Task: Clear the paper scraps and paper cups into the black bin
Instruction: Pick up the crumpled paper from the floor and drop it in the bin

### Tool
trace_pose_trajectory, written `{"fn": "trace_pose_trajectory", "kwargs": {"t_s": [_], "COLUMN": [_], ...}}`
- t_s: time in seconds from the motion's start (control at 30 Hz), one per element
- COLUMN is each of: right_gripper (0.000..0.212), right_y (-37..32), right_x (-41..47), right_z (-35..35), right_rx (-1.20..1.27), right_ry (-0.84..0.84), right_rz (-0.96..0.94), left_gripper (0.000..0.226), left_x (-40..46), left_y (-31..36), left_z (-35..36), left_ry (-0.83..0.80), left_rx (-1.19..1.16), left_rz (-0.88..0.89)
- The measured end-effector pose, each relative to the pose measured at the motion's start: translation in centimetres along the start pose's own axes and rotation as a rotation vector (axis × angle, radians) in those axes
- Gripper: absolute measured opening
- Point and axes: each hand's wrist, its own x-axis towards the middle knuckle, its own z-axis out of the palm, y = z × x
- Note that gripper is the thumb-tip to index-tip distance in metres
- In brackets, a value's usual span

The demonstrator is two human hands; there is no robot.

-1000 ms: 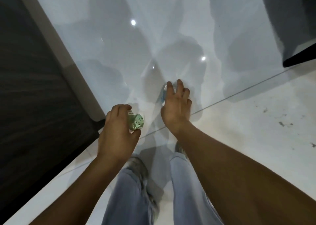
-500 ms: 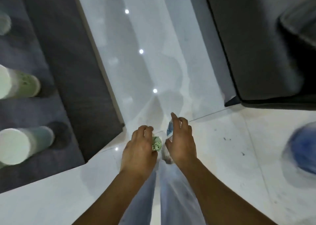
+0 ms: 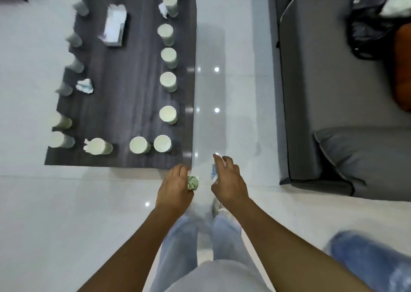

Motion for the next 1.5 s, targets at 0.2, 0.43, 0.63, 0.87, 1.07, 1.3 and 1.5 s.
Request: {"fn": "trace_pose_trajectory", "kwargs": {"t_s": [0.2,0.43,0.63,0.87,1.07,1.3,1.5], "right_gripper": [0.081,0.084,0.085,0.081,0.085,0.084,0.086], "right_y": [-8.7,-22.0,-35.0,-46.5,-56.1,-70.2,-85.8], "right_x": [-5.2,-10.7,-17.1,-24.3,-27.2,-26.5,-26.8], "right_z": [1.8,10.4,21.7,33.3,41.4,51.8,59.5], "right_rx": [-0.192,-0.434,-0.548,-0.598,-0.716,-0.815,-0.845], "right_ry": [-0.155,-0.290,-0.378,-0.496,-0.621,-0.677,-0.690], "right_rz": [-0.241,-0.503,-0.677,-0.890,-1.025,-1.157,-1.261], "left_gripper": [0.055,0.062,0.057,0.058,0.056,0.055,0.052], "left_x": [-9.2,-19.9,-31.3,-43.4,-49.4,-51.5,-54.4], "left_y": [-5.9,-16.8,-30.5,-43.2,-53.2,-69.2,-82.9], "left_z": [-3.3,-4.2,-4.1,-4.2,-4.1,-8.0,-13.4], "left_ry": [0.152,0.337,0.473,0.567,0.640,0.714,0.715], "left_rx": [-0.070,-0.172,-0.283,-0.400,-0.500,-0.559,-0.614], "left_rz": [-0.167,-0.414,-0.619,-0.820,-0.990,-1.147,-1.250]}}
